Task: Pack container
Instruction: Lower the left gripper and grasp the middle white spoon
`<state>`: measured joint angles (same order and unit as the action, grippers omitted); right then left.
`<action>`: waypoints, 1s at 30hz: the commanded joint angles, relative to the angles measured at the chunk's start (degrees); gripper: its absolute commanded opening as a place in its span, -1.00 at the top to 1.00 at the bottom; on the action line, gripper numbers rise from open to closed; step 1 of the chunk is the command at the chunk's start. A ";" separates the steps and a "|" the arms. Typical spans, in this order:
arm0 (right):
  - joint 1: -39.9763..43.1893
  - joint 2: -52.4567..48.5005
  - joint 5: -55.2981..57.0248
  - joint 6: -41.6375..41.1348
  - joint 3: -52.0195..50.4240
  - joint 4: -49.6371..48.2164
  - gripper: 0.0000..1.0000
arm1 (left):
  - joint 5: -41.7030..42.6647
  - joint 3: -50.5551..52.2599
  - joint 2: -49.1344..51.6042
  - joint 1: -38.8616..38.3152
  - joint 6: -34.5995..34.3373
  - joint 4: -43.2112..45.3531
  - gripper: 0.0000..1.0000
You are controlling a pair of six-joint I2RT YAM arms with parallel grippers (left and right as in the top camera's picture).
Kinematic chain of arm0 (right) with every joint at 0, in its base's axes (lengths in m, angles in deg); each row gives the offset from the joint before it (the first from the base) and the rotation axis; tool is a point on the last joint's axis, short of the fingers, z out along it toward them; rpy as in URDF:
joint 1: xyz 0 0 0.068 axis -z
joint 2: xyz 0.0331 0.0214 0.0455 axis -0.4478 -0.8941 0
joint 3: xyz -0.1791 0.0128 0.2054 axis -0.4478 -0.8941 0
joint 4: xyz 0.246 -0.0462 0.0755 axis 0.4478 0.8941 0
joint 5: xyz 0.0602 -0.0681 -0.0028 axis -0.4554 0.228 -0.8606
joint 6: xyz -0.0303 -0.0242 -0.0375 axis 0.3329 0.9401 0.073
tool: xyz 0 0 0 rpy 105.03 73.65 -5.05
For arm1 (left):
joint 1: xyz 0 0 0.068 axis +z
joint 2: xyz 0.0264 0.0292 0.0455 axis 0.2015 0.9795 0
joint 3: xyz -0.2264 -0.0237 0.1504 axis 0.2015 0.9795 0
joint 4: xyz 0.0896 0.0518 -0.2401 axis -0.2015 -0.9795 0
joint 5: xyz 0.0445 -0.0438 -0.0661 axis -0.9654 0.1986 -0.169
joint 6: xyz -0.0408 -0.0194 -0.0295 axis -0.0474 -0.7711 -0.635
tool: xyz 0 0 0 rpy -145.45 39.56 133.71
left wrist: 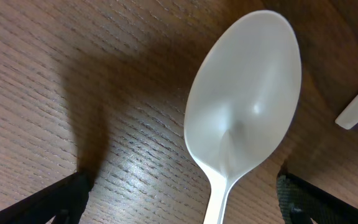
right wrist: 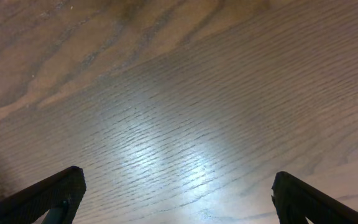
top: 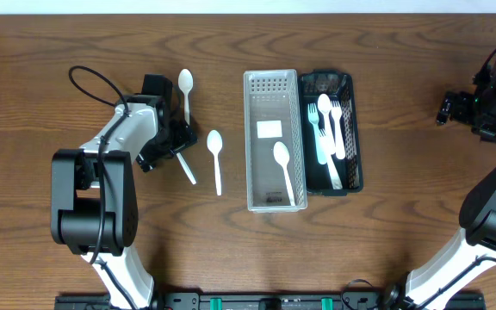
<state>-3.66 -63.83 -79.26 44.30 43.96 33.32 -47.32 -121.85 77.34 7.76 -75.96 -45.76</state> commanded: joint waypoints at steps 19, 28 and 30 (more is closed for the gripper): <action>0.35 0.26 0.02 0.66 -0.04 -0.13 -0.98 | -0.39 -0.39 2.03 0.31 -0.26 -0.11 0.46; 0.35 0.26 0.04 0.66 -0.04 -0.13 -0.98 | -0.07 -0.63 -0.50 0.31 -0.22 -0.04 0.71; 0.35 0.24 0.02 0.66 -0.04 -0.13 -0.99 | -0.09 -0.83 -1.51 0.31 -0.20 -0.04 0.73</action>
<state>-3.66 -63.83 -79.28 44.30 43.96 33.32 -47.13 -121.89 77.23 7.79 -76.09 -45.69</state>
